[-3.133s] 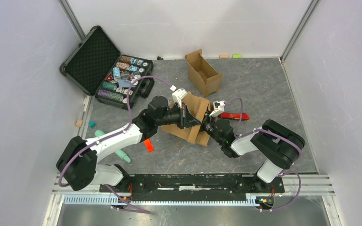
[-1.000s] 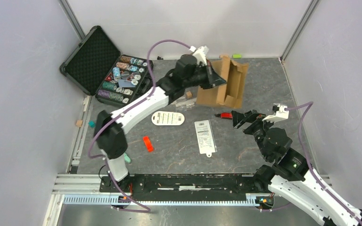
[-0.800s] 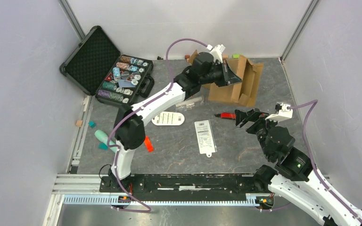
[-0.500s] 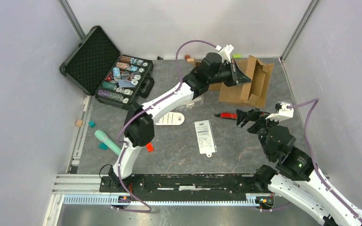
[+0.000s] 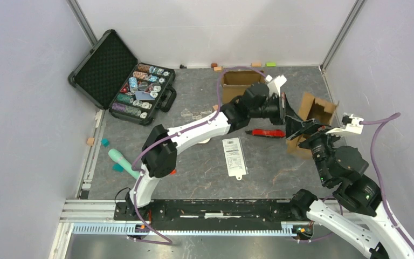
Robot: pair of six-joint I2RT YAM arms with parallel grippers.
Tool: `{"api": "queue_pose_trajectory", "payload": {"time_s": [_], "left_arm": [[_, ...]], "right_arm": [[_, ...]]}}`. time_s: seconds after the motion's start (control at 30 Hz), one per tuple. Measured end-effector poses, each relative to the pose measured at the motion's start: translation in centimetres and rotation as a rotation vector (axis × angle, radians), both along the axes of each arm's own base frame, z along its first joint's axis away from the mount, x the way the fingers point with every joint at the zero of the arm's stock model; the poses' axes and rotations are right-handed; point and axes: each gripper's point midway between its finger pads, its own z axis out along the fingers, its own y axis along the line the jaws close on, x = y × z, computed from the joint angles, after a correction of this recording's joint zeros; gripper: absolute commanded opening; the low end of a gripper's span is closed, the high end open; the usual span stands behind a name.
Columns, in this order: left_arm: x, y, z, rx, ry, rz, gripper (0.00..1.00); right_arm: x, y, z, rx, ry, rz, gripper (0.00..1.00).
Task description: Unpack the express box
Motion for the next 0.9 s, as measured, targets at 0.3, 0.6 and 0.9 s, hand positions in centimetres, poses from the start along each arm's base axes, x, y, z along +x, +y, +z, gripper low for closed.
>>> {"api": "queue_pose_trajectory", "payload": {"time_s": [0.3, 0.6, 0.9], "left_arm": [[-6.2, -0.9, -4.5, 0.065, 0.155, -0.128, 0.05], [-5.2, 0.2, -8.7, 0.127, 0.211, -0.107, 0.36], [-4.1, 2.6, -12.4, 0.192, 0.252, -0.08, 1.0]], "right_arm": [[-0.2, -0.6, 1.3, -0.003, -0.021, -0.016, 0.98], [1.3, 1.6, -0.4, -0.09, 0.042, 0.026, 0.98], [2.0, 3.1, -1.2, -0.131, 0.067, 0.071, 0.98]]}}
